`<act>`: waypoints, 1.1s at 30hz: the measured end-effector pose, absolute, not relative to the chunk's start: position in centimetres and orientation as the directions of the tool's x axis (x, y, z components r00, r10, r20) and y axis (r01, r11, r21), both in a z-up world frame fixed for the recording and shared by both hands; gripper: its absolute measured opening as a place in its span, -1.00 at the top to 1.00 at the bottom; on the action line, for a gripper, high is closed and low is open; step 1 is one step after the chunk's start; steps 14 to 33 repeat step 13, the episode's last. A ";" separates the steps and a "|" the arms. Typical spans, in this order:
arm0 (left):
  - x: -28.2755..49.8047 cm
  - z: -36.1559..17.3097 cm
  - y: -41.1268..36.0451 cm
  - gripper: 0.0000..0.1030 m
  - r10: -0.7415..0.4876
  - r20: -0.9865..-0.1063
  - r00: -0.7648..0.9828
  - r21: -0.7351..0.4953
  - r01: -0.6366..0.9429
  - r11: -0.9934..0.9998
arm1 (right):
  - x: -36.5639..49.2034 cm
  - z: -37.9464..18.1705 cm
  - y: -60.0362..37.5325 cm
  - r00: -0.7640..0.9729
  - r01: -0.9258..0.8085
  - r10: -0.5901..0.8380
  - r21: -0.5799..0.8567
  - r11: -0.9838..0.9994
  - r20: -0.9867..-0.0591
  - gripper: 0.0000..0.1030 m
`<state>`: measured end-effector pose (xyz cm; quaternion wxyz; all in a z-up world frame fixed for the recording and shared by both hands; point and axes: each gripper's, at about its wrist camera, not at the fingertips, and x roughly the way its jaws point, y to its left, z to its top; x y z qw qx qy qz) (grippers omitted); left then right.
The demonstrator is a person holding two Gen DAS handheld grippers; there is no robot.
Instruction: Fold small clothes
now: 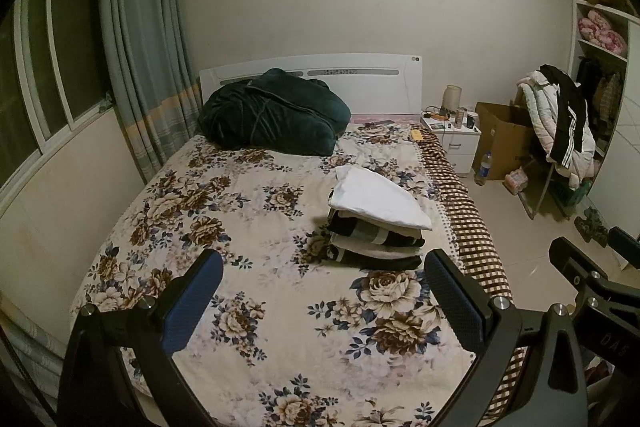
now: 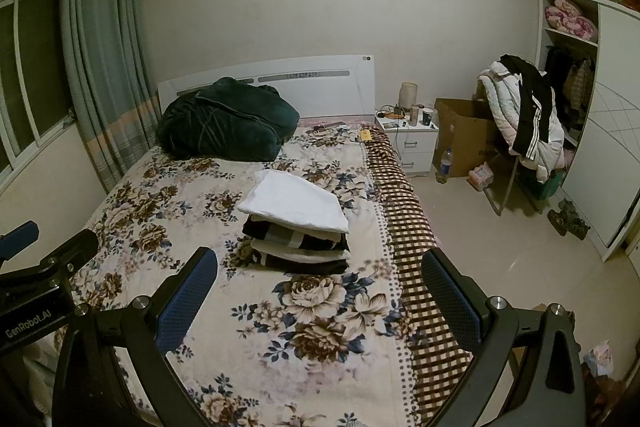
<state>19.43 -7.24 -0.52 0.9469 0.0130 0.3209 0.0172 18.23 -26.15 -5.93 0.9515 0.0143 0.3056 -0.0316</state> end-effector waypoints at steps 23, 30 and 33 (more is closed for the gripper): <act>18.9 0.2 -6.7 -1.00 0.043 -0.584 0.811 0.045 -0.021 0.999 | 18.1 -6.0 -26.0 0.813 0.070 -0.052 0.009 0.997 -0.580 -1.00; 18.9 0.2 -6.7 -1.00 0.043 -0.584 0.811 0.045 -0.021 0.999 | 18.1 -6.0 -26.0 0.813 0.070 -0.052 0.009 0.997 -0.580 -1.00; 18.9 0.2 -6.7 -1.00 0.043 -0.584 0.811 0.045 -0.021 0.999 | 18.1 -6.0 -26.0 0.813 0.070 -0.052 0.009 0.997 -0.580 -1.00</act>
